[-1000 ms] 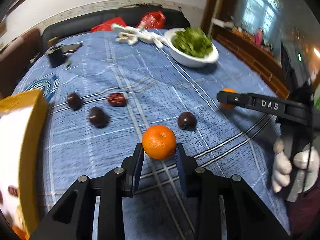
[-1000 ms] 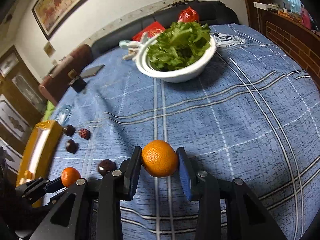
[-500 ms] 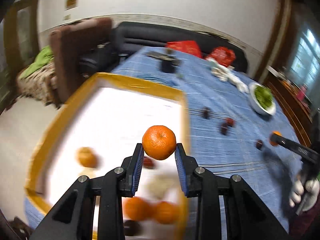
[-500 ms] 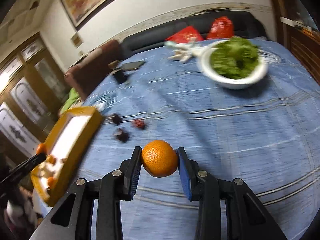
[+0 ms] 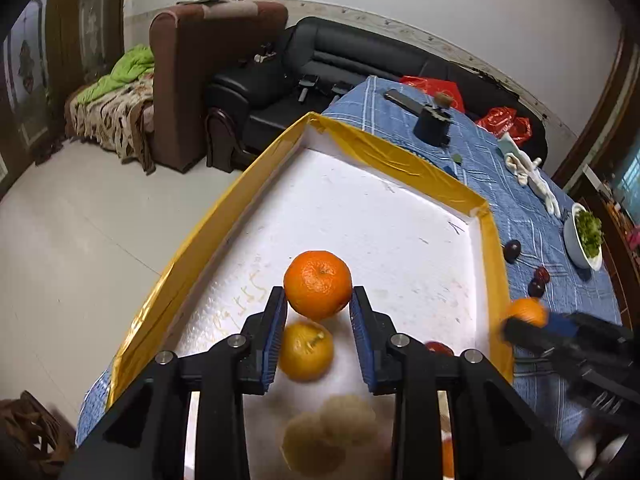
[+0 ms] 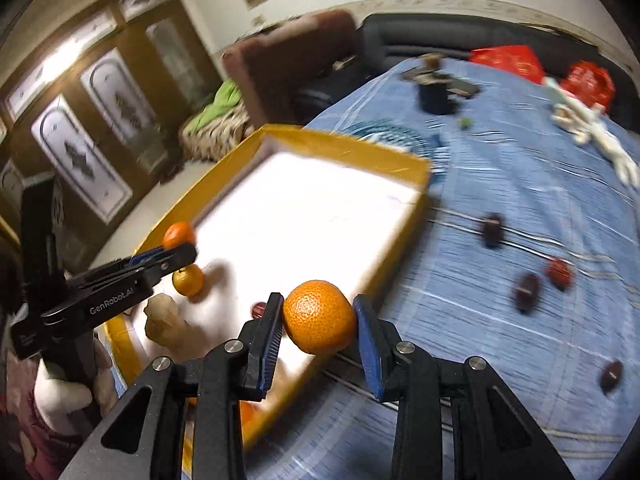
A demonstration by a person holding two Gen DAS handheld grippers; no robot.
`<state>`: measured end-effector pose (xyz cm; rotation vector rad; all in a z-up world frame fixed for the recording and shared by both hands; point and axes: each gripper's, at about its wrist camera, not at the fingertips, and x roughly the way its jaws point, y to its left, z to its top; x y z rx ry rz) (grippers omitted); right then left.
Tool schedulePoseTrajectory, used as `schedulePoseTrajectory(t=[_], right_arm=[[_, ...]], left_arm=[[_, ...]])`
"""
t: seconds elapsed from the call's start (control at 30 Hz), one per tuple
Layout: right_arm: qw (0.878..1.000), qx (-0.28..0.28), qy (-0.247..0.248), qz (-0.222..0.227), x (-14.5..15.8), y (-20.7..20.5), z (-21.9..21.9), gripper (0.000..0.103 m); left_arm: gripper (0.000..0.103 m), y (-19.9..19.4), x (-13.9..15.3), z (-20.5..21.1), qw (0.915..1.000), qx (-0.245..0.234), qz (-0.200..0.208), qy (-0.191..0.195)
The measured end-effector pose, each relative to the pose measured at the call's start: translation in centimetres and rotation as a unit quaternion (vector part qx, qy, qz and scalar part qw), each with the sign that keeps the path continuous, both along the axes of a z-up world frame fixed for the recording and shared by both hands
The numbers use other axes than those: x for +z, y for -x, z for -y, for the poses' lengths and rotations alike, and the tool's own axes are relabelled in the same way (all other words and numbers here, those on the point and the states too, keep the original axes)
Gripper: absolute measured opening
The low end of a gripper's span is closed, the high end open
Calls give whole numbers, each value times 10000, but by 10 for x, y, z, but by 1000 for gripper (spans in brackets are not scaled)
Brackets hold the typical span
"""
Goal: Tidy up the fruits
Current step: 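Carry both mandarins into the yellow tray and open both tools, then move both tools back toward the dark plums on the tablecloth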
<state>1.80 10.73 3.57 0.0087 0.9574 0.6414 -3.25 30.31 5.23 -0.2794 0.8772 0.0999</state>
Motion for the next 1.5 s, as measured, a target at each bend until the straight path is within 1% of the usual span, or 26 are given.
schedulePoseTrajectory(t=[0.07, 0.13, 0.2, 0.23, 0.27, 0.3, 0.33, 0.4, 0.53, 0.6, 0.67, 0.73, 0.77, 0.8, 0.83, 0.87, 0.9, 0.93, 0.97, 1.0, 1.03, 1.13, 1.2, 1.27, 1.4, 1.5], right_arm=[[9998, 123, 128, -65, -8, -5, -21, 40], [9994, 205, 265, -129, -17, -10, -36, 40], [9988, 258, 370, -204, -26, -13, -46, 40], [9987, 280, 396, -165, -28, -13, -48, 40], [9985, 298, 445, -128, -29, -14, -52, 40], [9982, 323, 496, -119, -30, -13, -55, 48], [9982, 331, 499, -88, -29, -12, -57, 60], [9983, 295, 503, 77, -24, -9, -56, 65], [9988, 233, 386, 168, -13, -6, -46, 65], [9994, 135, 269, 154, -8, -6, -36, 65], [9997, 37, 184, 140, -5, -7, -26, 65], [9998, -68, 135, 120, -3, -5, -17, 65], [9998, -115, 113, 108, -3, -4, -12, 65], [9998, -156, 97, 97, -3, -3, -7, 65], [9997, -192, 83, 83, -3, -3, -3, 65], [9997, -221, 70, 68, -3, -2, 1, 65], [9996, -266, 47, 36, -4, -1, 7, 65], [9995, -300, 21, 9, -4, -1, 12, 65], [9995, -329, -3, -13, -4, -1, 16, 65], [9993, -372, -40, -35, -3, 0, 21, 65], [9991, -417, -72, -39, -3, 0, 27, 65], [9983, -562, -129, 31, 3, 4, 48, 66], [9970, -747, -157, 96, 7, 6, 70, 66], [9953, -944, -188, 120, 9, 7, 93, 67], [9896, -1421, -106, 210, 12, 9, 150, 67], [9810, -1918, 41, 297, 16, 12, 202, 67]], left_arm=[[32, -3, -5, -5, 9999, 36, -43, 139], [35, -3, -8, -11, 9994, 81, -32, 321], [51, 1, -6, -18, 9984, 150, 73, 537], [55, 4, -4, -22, 9977, 193, 156, 631], [61, 7, -2, -25, 9972, 235, 212, 683], [65, 10, 0, -27, 9965, 262, 270, 746], [66, 12, 2, -29, 9958, 281, 318, 807], [70, 19, 7, -32, 9943, 322, 413, 933], [76, 36, 13, -36, 9916, 425, 543, 1097], [79, 40, 12, -35, 9910, 458, 517, 1146], [80, 42, 11, -32, 9919, 448, 439, 1109], [80, 42, 8, -22, 9948, 376, 267, 912], [80, 42, 7, -17, 9948, 288, 210, 950], [80, 42, 6, -13, 9929, 100, 173, 1173], [80, 43, 6, -7, 9866, -235, 162, 1604], [80, 43, 6, -1, 9794, -501, 166, 1950], [80, 43, 6, 4, 9699, -764, 181, 2303], [80, 43, 8, 10, 9528, -1107, 227, 2818], [80, 43, 10, 13, 9445, -1226, 265, 3037], [81, 44, 13, 16, 9404, -1269, 313, 3139], [81, 47, 19, 19, 9432, -1216, 387, 3068], [83, 52, 27, 20, 9582, -895, 436, 2682], [86, 55, 27, 19, 9634, -725, 411, 2549], [87, 58, 28, 20, 9702, -514, 376, 2337], [87, 66, 36, 27, 9770, -456, 499, 2022], [87, 68, 45, 47, 9847, -560, 667, 1512]])
